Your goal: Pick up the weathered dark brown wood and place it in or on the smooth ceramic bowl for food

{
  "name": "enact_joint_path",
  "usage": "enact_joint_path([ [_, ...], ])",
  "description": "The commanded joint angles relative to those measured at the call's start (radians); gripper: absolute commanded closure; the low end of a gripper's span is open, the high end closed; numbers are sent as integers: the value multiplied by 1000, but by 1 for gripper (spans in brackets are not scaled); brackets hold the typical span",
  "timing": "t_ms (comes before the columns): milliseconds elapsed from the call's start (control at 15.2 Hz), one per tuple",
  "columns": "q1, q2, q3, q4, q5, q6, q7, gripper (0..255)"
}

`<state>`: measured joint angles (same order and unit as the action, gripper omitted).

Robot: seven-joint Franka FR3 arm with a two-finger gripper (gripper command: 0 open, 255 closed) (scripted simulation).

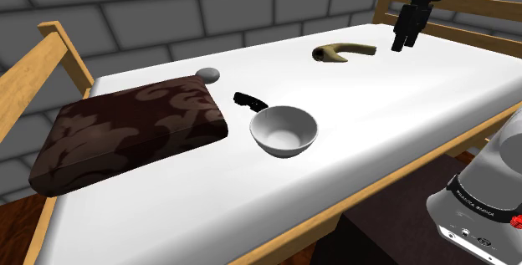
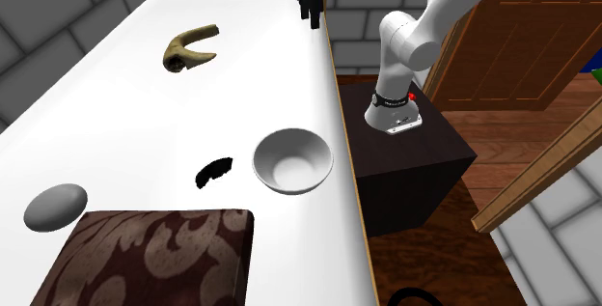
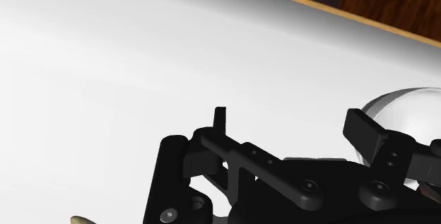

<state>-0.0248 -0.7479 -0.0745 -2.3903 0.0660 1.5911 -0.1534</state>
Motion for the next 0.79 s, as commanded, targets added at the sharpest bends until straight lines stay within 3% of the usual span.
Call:
enact_joint_path([
  [0,0,0,0,0,0,0,0,0],
  [726,125,327,22,63,45,330,-197,0],
])
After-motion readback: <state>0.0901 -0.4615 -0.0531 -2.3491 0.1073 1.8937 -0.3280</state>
